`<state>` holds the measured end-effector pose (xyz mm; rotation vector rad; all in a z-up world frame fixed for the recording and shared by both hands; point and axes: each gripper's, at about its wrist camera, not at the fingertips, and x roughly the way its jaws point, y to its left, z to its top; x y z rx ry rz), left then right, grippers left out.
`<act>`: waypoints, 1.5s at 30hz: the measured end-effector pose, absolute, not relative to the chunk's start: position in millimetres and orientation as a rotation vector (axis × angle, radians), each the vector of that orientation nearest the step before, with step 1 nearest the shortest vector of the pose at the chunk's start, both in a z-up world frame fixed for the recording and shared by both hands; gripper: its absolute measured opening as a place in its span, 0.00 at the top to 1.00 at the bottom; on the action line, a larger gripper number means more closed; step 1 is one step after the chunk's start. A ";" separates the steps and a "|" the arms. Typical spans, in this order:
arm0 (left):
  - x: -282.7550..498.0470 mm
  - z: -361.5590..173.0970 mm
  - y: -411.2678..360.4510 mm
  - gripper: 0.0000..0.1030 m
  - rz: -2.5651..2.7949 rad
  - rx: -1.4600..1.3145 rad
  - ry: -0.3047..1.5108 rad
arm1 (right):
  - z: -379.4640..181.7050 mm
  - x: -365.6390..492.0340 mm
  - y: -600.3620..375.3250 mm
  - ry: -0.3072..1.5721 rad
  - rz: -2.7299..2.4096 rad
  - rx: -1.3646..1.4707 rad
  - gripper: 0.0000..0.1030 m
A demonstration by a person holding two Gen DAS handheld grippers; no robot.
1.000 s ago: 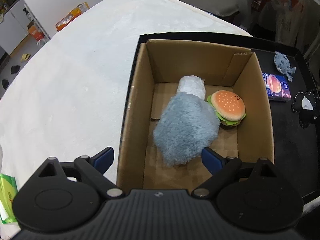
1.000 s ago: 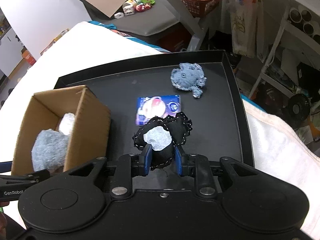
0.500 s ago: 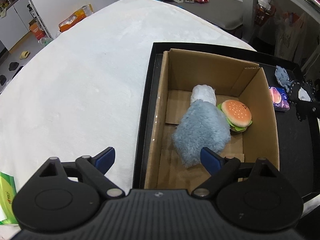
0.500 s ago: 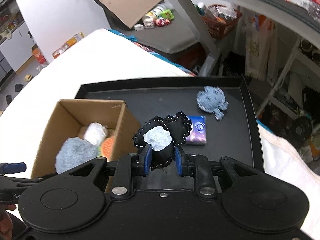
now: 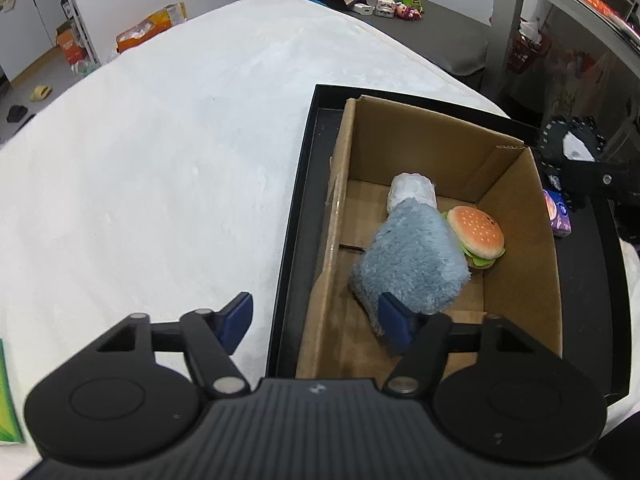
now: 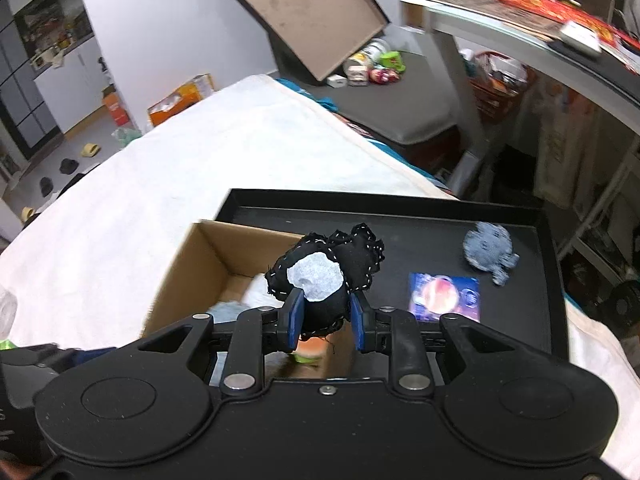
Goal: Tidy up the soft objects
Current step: 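Carry the black beaded item with the right tool over the box, then lower the black beaded item into the box and open the right tool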
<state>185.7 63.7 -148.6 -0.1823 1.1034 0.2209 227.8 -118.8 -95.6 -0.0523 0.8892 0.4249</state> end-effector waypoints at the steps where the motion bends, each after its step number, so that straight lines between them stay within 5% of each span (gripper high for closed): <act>1: 185.0 -149.6 65.9 0.41 0.217 -0.195 1.103 | -94.9 227.0 -114.2 0.888 0.436 -0.057 0.76; 9: 180.5 -160.0 80.7 0.80 0.208 -0.285 1.127 | -93.9 222.9 -79.1 0.891 0.503 -0.077 0.76; 14: 179.9 -161.6 81.5 0.87 0.188 -0.294 1.124 | -96.9 221.2 -61.2 0.896 0.524 -0.091 0.75; 37: 180.7 -159.8 76.6 0.83 0.213 -0.264 1.126 | -104.0 208.2 -67.4 0.921 0.508 -0.101 0.52; 45: 184.5 -155.6 69.9 0.64 0.237 -0.225 1.131 | -107.7 209.3 -90.8 0.927 0.489 -0.067 0.48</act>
